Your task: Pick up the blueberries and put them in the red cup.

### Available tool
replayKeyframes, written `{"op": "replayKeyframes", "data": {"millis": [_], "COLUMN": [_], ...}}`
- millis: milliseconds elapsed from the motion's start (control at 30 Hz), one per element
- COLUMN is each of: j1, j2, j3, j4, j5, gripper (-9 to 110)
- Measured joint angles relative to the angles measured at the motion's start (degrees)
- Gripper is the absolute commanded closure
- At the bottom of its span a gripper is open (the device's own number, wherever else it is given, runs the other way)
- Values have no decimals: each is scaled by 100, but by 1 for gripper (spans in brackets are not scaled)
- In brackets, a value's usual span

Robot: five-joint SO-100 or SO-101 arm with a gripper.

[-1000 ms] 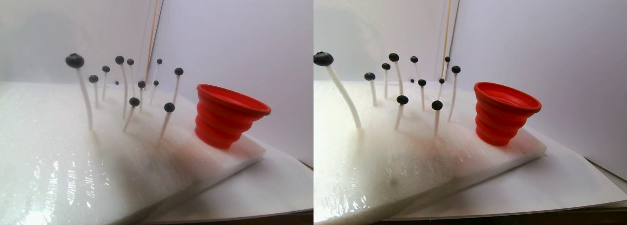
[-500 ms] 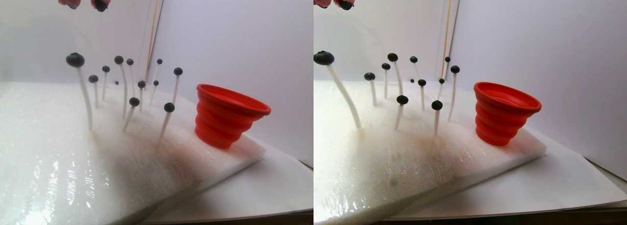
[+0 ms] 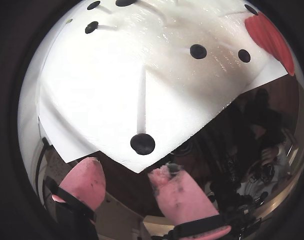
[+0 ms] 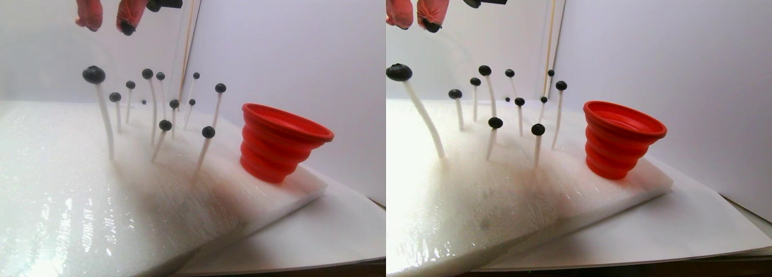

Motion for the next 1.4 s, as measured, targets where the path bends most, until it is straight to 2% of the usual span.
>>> {"op": "replayKeyframes", "data": {"millis": [1400], "j1": [-185], "j2": [-888], "j3": [686], "j4": [-1134], "j5": [202], "gripper": [81]}}
